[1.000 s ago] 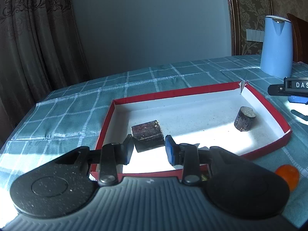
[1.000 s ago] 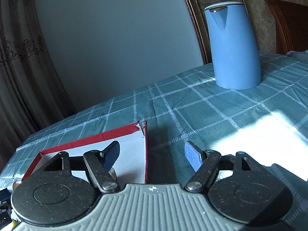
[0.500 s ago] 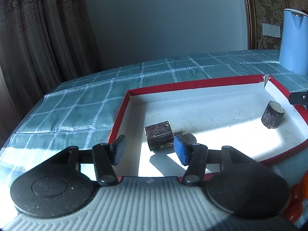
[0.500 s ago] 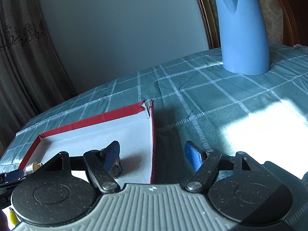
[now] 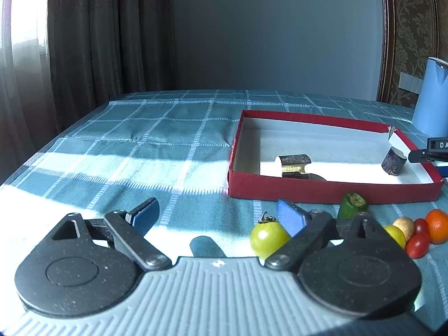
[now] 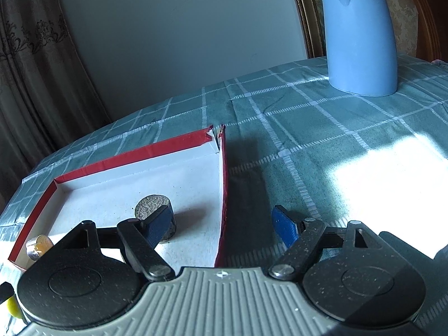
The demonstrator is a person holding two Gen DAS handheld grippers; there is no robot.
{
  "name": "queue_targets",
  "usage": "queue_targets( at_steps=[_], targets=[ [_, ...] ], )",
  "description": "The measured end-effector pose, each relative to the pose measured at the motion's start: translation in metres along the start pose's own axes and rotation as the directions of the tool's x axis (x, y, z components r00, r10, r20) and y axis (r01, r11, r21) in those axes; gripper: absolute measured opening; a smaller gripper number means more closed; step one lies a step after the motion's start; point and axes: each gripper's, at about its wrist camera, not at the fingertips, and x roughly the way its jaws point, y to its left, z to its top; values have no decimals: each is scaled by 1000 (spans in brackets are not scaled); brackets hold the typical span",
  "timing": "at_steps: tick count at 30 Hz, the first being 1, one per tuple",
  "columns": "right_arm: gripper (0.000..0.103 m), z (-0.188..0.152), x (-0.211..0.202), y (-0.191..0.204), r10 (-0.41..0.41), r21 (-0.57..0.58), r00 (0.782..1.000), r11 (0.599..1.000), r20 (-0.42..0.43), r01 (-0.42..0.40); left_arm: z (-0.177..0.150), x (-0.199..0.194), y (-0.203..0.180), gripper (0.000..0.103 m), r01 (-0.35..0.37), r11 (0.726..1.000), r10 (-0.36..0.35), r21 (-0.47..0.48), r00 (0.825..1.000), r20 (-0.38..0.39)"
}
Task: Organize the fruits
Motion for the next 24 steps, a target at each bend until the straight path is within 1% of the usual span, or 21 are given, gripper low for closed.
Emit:
queue_targets(
  at_steps=[4, 7, 9, 10, 13, 15, 17, 19, 22, 24],
  targets=[
    [79, 0, 0, -1, -6, 2, 1000, 1000, 0, 6, -2, -5, -5, 91, 15, 999, -15, 35, 1000, 22],
    [79, -1, 1, -1, -9, -3, 1000, 1000, -1, 9, -4, -7, -12, 92, 62, 995, -64, 78, 998, 25],
    [79, -1, 1, 0, -9, -8, 1000, 1000, -2, 9, -6, -9, -17, 96, 57, 993, -61, 106, 997, 39],
    [79, -1, 1, 0, -8, -11, 1000, 1000, -3, 8, -6, -7, -18, 96, 54, 992, -57, 112, 998, 30],
    [79, -2, 2, 2, -9, -25, 1000, 1000, -6, 9, -5, 3, -17, 96, 59, 993, -56, 101, 998, -29],
    [79, -2, 2, 4, -13, -33, 1000, 999, -6, 13, -5, 13, -15, 95, 68, 994, -61, 88, 995, -85],
    [79, -3, 2, 4, -14, -38, 1000, 999, -7, 14, -6, 17, -16, 95, 79, 992, -68, 94, 992, -107],
    [79, -3, 2, 5, -15, -41, 1000, 999, -7, 15, -8, 16, -19, 93, 74, 991, -63, 110, 993, -104],
    [79, -3, 2, 5, -18, -47, 1000, 999, -10, 17, -9, 18, -19, 85, 80, 991, -67, 109, 991, -117],
    [79, -3, 2, 7, -25, -68, 1000, 997, -12, 24, -9, 18, -17, 71, 80, 991, -68, 103, 991, -118]
  ],
)
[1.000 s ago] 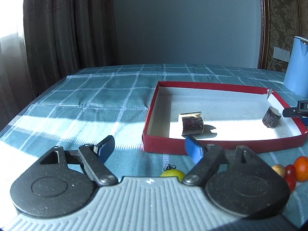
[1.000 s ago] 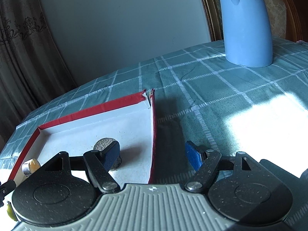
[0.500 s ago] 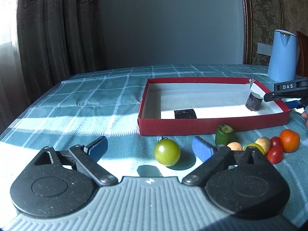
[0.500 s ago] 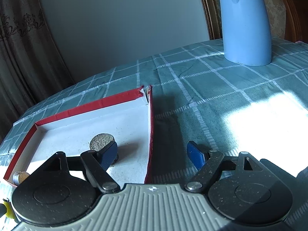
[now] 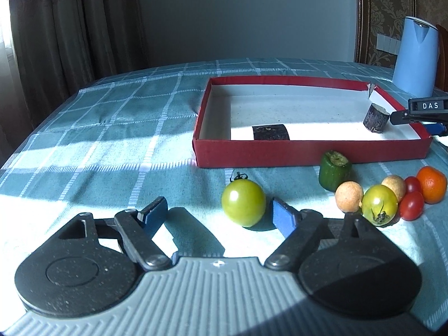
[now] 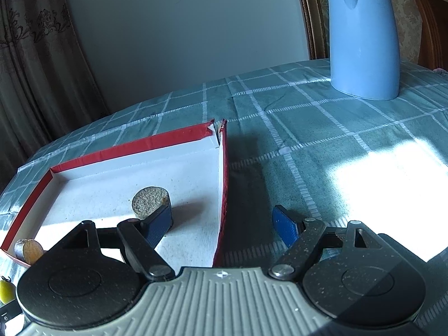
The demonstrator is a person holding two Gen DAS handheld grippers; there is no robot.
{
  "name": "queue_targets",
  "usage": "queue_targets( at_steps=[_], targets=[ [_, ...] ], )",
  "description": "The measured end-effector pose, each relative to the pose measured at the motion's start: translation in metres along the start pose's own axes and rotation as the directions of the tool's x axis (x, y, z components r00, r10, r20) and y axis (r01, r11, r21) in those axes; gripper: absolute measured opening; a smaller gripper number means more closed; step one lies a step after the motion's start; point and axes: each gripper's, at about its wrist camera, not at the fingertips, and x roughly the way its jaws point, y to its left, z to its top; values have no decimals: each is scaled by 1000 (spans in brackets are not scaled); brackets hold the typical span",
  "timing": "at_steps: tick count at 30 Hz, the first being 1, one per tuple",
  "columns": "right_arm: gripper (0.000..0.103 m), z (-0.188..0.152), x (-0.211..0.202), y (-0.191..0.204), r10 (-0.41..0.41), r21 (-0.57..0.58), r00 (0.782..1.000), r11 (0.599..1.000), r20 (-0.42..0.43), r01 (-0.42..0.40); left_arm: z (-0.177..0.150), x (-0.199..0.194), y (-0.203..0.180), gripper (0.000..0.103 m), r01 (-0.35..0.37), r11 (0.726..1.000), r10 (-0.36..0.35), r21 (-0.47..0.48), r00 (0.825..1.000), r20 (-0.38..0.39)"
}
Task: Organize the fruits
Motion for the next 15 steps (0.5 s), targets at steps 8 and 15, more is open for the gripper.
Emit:
queue_targets(
  at_steps=[8, 15],
  targets=[
    [79, -2, -2, 7, -43, -67, 999, 997, 16, 44, -1, -4, -6, 42, 46, 998, -46, 43, 999, 17],
    [79, -6, -6, 7, -60, -73, 998, 995, 19, 61, -2, -5, -11, 31, 64, 996, -66, 68, 998, 22]
  ],
)
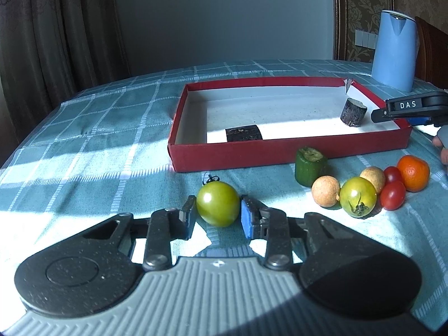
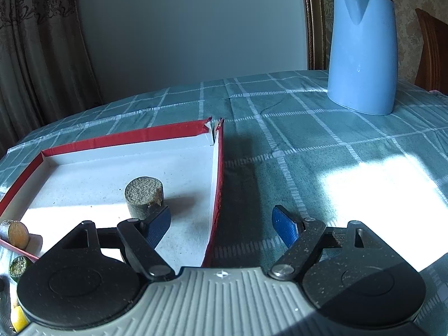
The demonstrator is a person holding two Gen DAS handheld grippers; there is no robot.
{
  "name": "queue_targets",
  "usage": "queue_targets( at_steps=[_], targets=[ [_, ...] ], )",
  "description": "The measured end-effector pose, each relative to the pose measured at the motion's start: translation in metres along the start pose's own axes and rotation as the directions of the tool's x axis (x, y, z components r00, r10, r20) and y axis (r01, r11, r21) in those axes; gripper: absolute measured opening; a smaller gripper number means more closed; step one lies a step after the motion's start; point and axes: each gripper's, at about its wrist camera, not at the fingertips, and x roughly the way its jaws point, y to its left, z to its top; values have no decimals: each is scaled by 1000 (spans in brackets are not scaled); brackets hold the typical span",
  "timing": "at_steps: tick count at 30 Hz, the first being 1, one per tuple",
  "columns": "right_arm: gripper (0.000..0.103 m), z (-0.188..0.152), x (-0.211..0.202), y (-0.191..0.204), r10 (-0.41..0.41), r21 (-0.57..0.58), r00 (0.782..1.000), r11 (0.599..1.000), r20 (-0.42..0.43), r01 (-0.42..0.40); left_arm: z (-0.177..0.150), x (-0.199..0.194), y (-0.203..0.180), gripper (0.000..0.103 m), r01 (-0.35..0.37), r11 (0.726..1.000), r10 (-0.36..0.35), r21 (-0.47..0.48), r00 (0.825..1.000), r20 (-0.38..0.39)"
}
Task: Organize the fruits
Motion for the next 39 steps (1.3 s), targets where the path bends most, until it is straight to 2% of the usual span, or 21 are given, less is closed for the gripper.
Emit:
queue_targets(
  at_steps=[7, 11, 13, 16, 19, 24, 26, 29, 30, 31, 33, 34, 35, 36, 38, 39],
  targets=[
    [79, -9, -14, 0, 12, -33, 1000, 999, 6, -12, 1, 0, 1, 31, 3, 1000, -3, -6, 1000, -1],
    [79, -22, -43, -13, 97, -8, 995, 995, 36, -97, 0, 1, 1, 32, 0, 1000, 0, -4, 1000, -1],
    [79, -31, -62, -17, 150, -37, 987, 988, 59, -148, 0, 1, 1, 32, 0, 1000, 0, -3, 1000, -1],
    [79, -47, -74, -15, 210, -119, 978, 971, 18, -206, 0, 1, 1, 32, 0, 1000, 0, -3, 1000, -1],
    [79, -57, -88, -15, 229, -158, 972, 963, 58, -217, 0, 1, 2, 32, 0, 1000, 0, -2, 1000, -1],
    [79, -59, -96, -15, 349, -151, 937, 926, 1, -345, 0, 1, 2, 32, -4, 1000, 4, 2, 1000, 0],
    [79, -65, -96, -9, 357, -173, 934, 919, -19, -354, 0, 1, 2, 32, -3, 1000, 3, 2, 1000, 0],
    [79, -69, -90, 2, 313, -233, 949, 921, -36, -313, 0, 1, 2, 32, -4, 1000, 4, 2, 1000, 0],
    [79, -70, -87, 4, 315, -237, 948, 918, -47, -317, 0, 1, 2, 32, -4, 1000, 4, 3, 1000, 1],
    [77, -69, -85, 6, 316, -235, 947, 918, -57, -321, 0, 1, 2, 32, -4, 1000, 4, 3, 1000, 1],
    [67, -68, -82, 10, 326, -250, 943, 909, -72, -334, 0, 1, 2, 32, -4, 1000, 4, 3, 1000, 1],
    [57, -68, -80, 14, 328, -265, 941, 903, -81, -338, 0, 1, 2, 32, -4, 1000, 4, 3, 1000, 1],
    [52, -68, -78, 19, 319, -284, 944, 900, -89, -331, 0, 1, 2, 32, -4, 1000, 4, 3, 1000, 1],
    [51, -69, -77, 23, 305, -304, 948, 898, -89, -317, 0, 2, 2, 32, -6, 1000, 6, 3, 1000, 1],
    [42, -69, -76, 31, 299, -336, 950, 889, -88, -311, 0, 1, 1, 32, -6, 1000, 6, 4, 1000, 1],
    [42, -69, -76, 34, 290, -347, 954, 889, -83, -300, 0, 1, 1, 32, -7, 1000, 7, 4, 1000, 1]
  ],
)
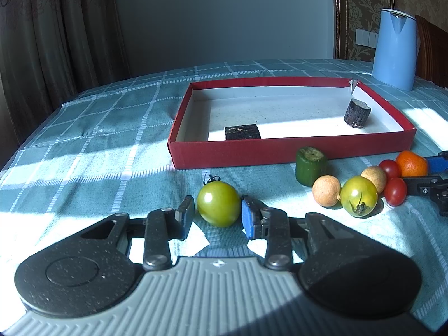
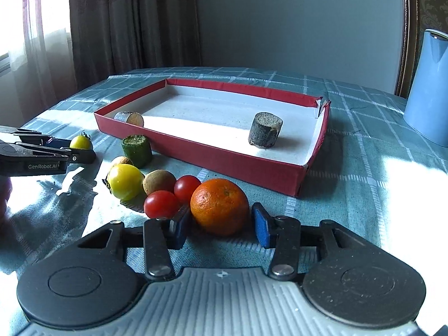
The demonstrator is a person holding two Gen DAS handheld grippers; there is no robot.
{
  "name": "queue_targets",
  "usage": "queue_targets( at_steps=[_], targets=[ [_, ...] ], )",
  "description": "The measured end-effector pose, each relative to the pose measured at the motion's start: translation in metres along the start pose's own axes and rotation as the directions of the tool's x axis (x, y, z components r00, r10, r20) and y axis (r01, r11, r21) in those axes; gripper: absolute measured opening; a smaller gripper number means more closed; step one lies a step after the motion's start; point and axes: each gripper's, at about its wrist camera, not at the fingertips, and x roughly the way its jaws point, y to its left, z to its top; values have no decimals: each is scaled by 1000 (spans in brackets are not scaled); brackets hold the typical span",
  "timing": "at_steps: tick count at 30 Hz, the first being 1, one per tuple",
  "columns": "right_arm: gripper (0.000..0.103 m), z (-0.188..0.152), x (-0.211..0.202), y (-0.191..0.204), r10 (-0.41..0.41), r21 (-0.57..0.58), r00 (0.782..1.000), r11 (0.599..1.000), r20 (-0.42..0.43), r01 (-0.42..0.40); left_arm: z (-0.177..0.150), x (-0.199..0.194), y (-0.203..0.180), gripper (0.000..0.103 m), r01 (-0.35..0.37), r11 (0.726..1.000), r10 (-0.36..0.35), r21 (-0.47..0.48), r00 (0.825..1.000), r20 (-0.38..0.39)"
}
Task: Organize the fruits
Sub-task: 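Grasp the orange tangerine with the right gripper and lift it, then place the tangerine inside the red tray and open the right gripper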
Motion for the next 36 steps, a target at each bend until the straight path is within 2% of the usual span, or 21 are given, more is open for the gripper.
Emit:
queue_targets(
  at_steps=[5, 10, 16, 26, 36],
  targets=[
    [41, 0, -1, -1, -7, 5, 1000, 1000, 8, 7, 0, 0, 0, 32, 0, 1000, 0, 0, 1000, 0],
    [41, 0, -2, 0, -53, 6, 998, 999, 16, 53, 0, 0, 0, 32, 0, 1000, 0, 0, 1000, 0],
    [41, -1, -11, -4, -106, 36, 992, 994, 63, 104, 0, 0, 0, 32, -1, 1000, 1, 1, 1000, 0],
    [41, 0, -17, -1, -142, 32, 984, 990, 110, 139, 0, 0, 0, 32, 0, 1000, 0, 1, 1000, 0],
    [41, 35, -14, -10, -184, 78, 965, 982, 188, 172, 0, 0, 0, 32, -2, 1000, 2, 3, 1000, 1]
  ],
)
